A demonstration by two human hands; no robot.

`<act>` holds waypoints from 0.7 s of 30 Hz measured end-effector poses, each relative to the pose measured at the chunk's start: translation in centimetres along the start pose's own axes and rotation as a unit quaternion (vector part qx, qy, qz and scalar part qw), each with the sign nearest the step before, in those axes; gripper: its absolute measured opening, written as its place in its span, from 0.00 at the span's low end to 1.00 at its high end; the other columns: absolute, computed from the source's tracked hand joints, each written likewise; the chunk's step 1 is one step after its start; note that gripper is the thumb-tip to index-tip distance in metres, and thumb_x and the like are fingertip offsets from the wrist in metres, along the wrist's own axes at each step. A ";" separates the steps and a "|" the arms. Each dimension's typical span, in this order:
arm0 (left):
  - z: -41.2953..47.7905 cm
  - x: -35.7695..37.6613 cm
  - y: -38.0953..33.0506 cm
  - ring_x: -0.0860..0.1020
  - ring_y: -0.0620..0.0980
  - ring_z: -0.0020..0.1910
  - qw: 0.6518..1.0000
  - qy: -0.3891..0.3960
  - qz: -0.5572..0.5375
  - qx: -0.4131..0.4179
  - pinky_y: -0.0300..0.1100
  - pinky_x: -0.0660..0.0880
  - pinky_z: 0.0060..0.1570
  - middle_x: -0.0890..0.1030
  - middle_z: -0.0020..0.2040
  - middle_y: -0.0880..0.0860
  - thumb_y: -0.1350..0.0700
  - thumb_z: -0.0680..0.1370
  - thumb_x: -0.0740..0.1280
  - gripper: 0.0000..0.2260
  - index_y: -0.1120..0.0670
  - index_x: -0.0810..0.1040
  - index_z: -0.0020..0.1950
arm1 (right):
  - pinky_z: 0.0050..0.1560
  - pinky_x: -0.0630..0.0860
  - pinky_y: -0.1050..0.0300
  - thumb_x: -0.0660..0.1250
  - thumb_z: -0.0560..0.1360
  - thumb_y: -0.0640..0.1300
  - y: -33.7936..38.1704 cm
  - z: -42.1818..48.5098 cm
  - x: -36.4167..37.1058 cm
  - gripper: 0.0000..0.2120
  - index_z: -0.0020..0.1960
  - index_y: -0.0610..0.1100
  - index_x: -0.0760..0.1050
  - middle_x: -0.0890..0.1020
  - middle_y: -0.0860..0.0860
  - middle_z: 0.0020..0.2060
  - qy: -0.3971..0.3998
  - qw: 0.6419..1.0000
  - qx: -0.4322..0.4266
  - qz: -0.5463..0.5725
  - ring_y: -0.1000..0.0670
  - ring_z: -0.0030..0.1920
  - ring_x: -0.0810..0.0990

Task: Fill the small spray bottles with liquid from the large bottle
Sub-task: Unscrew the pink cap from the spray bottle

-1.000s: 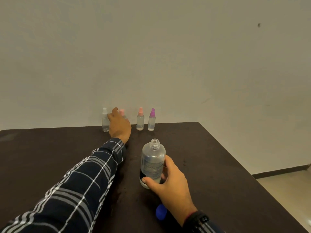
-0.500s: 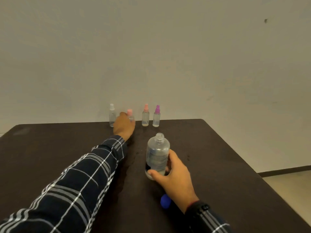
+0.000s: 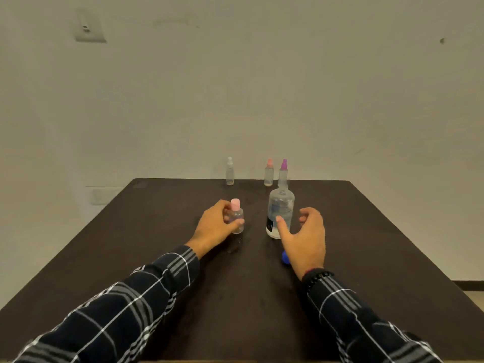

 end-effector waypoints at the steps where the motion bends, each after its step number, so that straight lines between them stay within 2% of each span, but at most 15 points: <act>1: -0.9 -0.1 0.0 0.78 0.40 0.49 1.000 0.009 -0.001 0.001 0.38 0.77 0.53 0.79 0.54 0.44 0.47 0.73 0.76 0.23 0.48 0.74 0.65 | 0.55 0.79 0.48 0.72 0.72 0.60 0.6 -0.6 0.1 0.18 0.57 0.54 0.72 0.77 0.57 0.51 -0.005 1.000 -0.012 0.007 0.54 0.52 0.77; 2: -1.6 -0.1 0.1 0.79 0.40 0.49 1.000 0.016 -0.004 0.001 0.38 0.78 0.54 0.79 0.54 0.44 0.47 0.73 0.76 0.23 0.48 0.74 0.66 | 0.52 0.80 0.48 0.71 0.74 0.57 1.1 -1.0 0.9 0.11 0.51 0.54 0.74 0.78 0.57 0.46 0.016 0.999 -0.018 0.022 0.55 0.47 0.78; 4: -2.8 -0.2 0.0 0.80 0.40 0.49 1.000 0.022 -0.004 0.005 0.39 0.78 0.54 0.80 0.53 0.43 0.49 0.73 0.77 0.23 0.48 0.75 0.66 | 0.50 0.80 0.52 0.71 0.76 0.51 2.1 -1.7 3.6 0.04 0.48 0.52 0.78 0.80 0.56 0.42 0.097 0.993 -0.024 0.059 0.56 0.43 0.80; 6: -3.5 -0.2 0.0 0.80 0.39 0.49 1.000 0.027 -0.006 0.008 0.42 0.79 0.56 0.82 0.52 0.42 0.49 0.73 0.77 0.21 0.46 0.77 0.64 | 0.49 0.79 0.60 0.71 0.76 0.49 3.5 -2.5 6.1 0.06 0.52 0.50 0.80 0.82 0.56 0.44 0.165 0.983 -0.035 0.077 0.58 0.45 0.80; 8: -4.0 0.0 0.3 0.81 0.39 0.50 0.999 0.034 -0.021 -0.001 0.44 0.79 0.58 0.82 0.53 0.43 0.49 0.74 0.75 0.18 0.44 0.77 0.63 | 0.50 0.79 0.62 0.72 0.76 0.50 4.3 -2.9 8.4 0.08 0.54 0.50 0.79 0.82 0.56 0.46 0.203 0.975 -0.028 0.089 0.58 0.48 0.81; 12: -4.3 0.2 0.7 0.81 0.37 0.49 0.998 0.019 -0.050 -0.019 0.44 0.79 0.57 0.83 0.52 0.41 0.48 0.74 0.74 0.16 0.43 0.79 0.61 | 0.50 0.82 0.55 0.76 0.72 0.54 4.9 -2.4 10.7 0.13 0.53 0.51 0.78 0.82 0.55 0.45 0.198 0.976 0.010 0.090 0.56 0.47 0.81; 14: -4.5 0.3 0.8 0.80 0.36 0.50 0.998 0.018 -0.052 -0.029 0.40 0.78 0.55 0.83 0.51 0.41 0.48 0.75 0.74 0.16 0.44 0.79 0.62 | 0.49 0.82 0.55 0.76 0.71 0.54 5.1 -1.9 11.0 0.13 0.51 0.51 0.77 0.82 0.54 0.43 0.190 0.979 0.014 0.078 0.55 0.45 0.81; 17: -4.4 0.2 0.8 0.79 0.34 0.48 0.999 0.014 -0.039 -0.023 0.30 0.73 0.47 0.82 0.51 0.41 0.48 0.75 0.73 0.15 0.45 0.79 0.62 | 0.49 0.82 0.54 0.76 0.72 0.52 4.9 -1.3 11.3 0.10 0.49 0.51 0.78 0.81 0.53 0.42 0.180 0.981 0.012 0.070 0.54 0.43 0.81; 19: -4.4 0.2 0.6 0.78 0.33 0.47 0.999 0.012 -0.027 -0.015 0.28 0.71 0.45 0.82 0.51 0.41 0.49 0.76 0.73 0.15 0.45 0.78 0.62 | 0.51 0.81 0.54 0.74 0.74 0.51 4.8 -1.0 11.7 0.09 0.52 0.50 0.80 0.82 0.53 0.44 0.189 0.980 -0.005 0.061 0.53 0.46 0.80; 21: -4.3 0.3 0.8 0.78 0.33 0.47 1.000 0.016 -0.017 -0.015 0.30 0.72 0.47 0.81 0.52 0.40 0.48 0.76 0.73 0.16 0.44 0.77 0.63 | 0.57 0.81 0.50 0.70 0.78 0.52 4.7 -1.2 12.3 0.11 0.59 0.50 0.80 0.82 0.54 0.49 0.218 0.972 -0.015 0.083 0.54 0.51 0.80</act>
Point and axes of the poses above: each hand's wrist, its own z-axis towards the middle knuckle, its own x-axis out of the palm, y = z × x, the point moved 9 cm from there along z, towards the middle knuckle
